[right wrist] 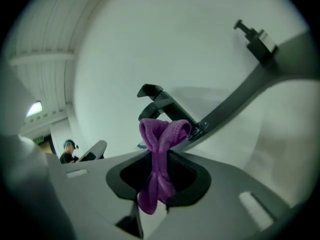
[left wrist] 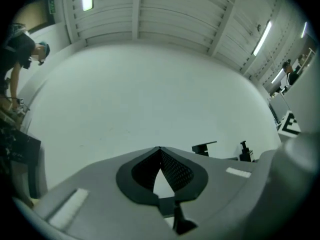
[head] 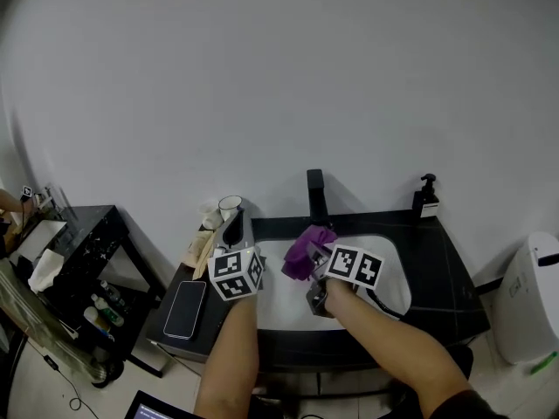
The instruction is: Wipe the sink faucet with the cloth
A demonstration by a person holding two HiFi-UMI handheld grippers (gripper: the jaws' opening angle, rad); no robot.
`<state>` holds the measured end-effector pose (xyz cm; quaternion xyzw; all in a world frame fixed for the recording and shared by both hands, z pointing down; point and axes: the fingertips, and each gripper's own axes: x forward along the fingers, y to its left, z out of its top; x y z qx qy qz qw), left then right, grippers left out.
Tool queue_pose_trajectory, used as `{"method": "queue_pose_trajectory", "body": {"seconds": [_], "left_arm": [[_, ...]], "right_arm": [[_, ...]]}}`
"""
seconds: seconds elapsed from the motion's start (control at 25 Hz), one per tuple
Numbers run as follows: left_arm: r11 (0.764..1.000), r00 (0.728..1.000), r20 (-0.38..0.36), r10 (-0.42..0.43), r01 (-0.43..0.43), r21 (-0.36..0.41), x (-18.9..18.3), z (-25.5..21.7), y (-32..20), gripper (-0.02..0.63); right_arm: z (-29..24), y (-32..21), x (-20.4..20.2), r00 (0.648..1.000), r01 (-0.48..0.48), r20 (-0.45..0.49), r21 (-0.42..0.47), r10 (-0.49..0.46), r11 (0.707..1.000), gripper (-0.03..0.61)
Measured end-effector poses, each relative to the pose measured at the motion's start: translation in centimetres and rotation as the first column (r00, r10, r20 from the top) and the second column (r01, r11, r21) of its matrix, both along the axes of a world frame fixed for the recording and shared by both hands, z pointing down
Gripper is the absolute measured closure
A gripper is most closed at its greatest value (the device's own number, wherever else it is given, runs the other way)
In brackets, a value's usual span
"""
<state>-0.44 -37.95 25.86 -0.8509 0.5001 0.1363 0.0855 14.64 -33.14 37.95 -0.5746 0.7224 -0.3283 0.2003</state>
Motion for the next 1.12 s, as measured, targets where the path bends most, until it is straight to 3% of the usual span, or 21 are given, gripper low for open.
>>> {"method": "queue_pose_trajectory", "body": {"seconds": [0.12,0.2,0.4,0.68,0.92,1.12], "left_arm": [[1.000,0.997,-0.074,-0.025,0.026,0.005,-2.4,-1.1,-0.3,0.597],[0.999,0.994,-0.105,-0.042,0.044,0.012,-3.7,-1.3,-0.4,0.597],[0.995,0.991,-0.095,-0.093,0.095,0.016,-5.1,0.0,-1.2,0.597],[0.989,0.979,-0.168,-0.112,0.127,0.076,-7.0,-2.2,-0.1,0.597],[0.984,0.980,-0.165,-0.115,0.136,0.117,-6.8,-3.2,0.7,0.597],[0.985,0.979,-0.177,-0.099,0.122,0.125,-6.9,-3.7,1.0,0.597]], "right_arm": [[-0.4,-1.7,-1.1,0.972,-0.142,0.195,0.053,0.129,0.989,0.486],[-0.9,-3.0,-1.8,0.946,-0.230,0.256,0.089,0.201,0.969,0.486],[-2.8,-6.5,-3.4,0.909,-0.328,0.327,0.183,0.258,0.927,0.486],[-7.3,-9.8,-2.2,0.880,-0.424,0.357,0.293,0.314,0.857,0.486],[-7.9,-11.8,-1.5,0.843,-0.479,0.409,0.278,0.349,0.833,0.486],[-5.0,-12.2,-0.9,0.811,-0.521,0.417,0.198,0.410,0.830,0.488]]}}
